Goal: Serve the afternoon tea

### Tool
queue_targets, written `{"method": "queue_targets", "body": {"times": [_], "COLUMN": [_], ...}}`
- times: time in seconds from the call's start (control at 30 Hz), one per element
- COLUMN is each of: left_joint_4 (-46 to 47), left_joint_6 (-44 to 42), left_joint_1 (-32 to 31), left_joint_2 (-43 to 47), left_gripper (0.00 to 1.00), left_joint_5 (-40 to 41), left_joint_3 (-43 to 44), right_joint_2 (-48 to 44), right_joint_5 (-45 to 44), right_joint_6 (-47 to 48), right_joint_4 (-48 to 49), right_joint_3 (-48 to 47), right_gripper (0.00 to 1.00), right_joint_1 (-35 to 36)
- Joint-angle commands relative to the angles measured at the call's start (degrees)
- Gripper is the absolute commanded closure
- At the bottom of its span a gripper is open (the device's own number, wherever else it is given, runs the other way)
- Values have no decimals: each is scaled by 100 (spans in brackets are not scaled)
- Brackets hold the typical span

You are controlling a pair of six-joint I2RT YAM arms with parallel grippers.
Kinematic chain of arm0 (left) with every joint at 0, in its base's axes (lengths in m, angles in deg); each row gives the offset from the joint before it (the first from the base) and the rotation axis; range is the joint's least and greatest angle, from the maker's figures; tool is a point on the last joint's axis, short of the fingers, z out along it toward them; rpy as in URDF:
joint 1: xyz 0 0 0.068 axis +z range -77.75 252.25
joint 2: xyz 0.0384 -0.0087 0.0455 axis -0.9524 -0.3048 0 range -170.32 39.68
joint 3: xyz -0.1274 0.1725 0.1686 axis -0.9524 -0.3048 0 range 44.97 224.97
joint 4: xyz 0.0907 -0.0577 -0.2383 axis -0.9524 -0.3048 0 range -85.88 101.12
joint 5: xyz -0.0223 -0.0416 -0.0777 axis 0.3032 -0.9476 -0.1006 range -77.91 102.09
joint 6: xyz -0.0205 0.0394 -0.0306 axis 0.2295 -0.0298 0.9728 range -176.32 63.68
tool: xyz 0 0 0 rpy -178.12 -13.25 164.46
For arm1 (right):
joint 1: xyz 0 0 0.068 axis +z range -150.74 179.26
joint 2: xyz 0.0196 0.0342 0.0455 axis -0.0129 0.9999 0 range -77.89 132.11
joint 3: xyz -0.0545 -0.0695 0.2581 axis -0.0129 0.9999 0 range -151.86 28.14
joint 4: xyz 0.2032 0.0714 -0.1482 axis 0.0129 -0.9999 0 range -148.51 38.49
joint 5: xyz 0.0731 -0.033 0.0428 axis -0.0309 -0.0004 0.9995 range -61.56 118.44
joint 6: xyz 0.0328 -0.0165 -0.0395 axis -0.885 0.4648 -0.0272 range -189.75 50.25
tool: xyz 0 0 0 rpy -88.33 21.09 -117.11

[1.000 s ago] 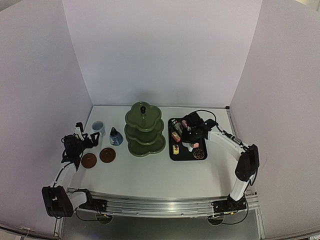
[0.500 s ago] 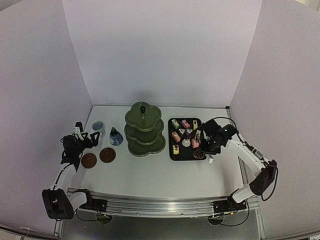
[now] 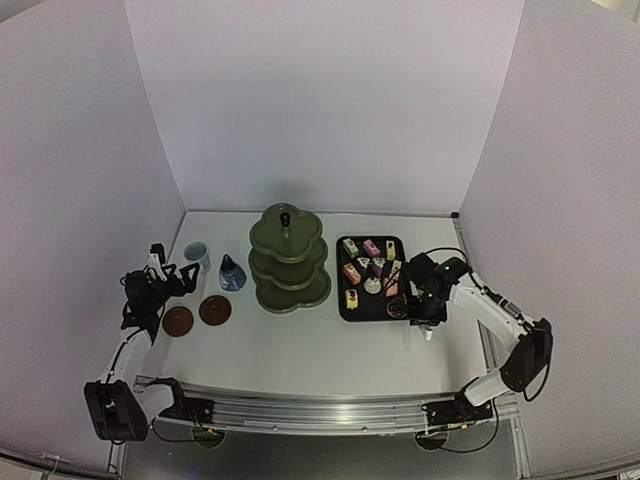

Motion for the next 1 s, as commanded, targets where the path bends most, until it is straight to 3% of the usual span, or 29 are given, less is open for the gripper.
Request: {"method": "queue_targets", "body": {"times": [0.0, 0.97], "left_joint_4": [145, 81], "left_joint_6": [41, -43], "left_joint_1": [-13, -13], "left_joint_2": [153, 65], "left_gripper": [0, 0], "left_joint_5": [-62, -36], "left_joint_3": [18, 106], "right_joint_2": [-121, 519], "right_joint_5": [68, 434], "right_joint_6": [83, 433], "right_joint_4": [-56, 55], "right_joint_3": [33, -186], "right_gripper": [69, 67], "right_joint_1": [-67, -343]}}
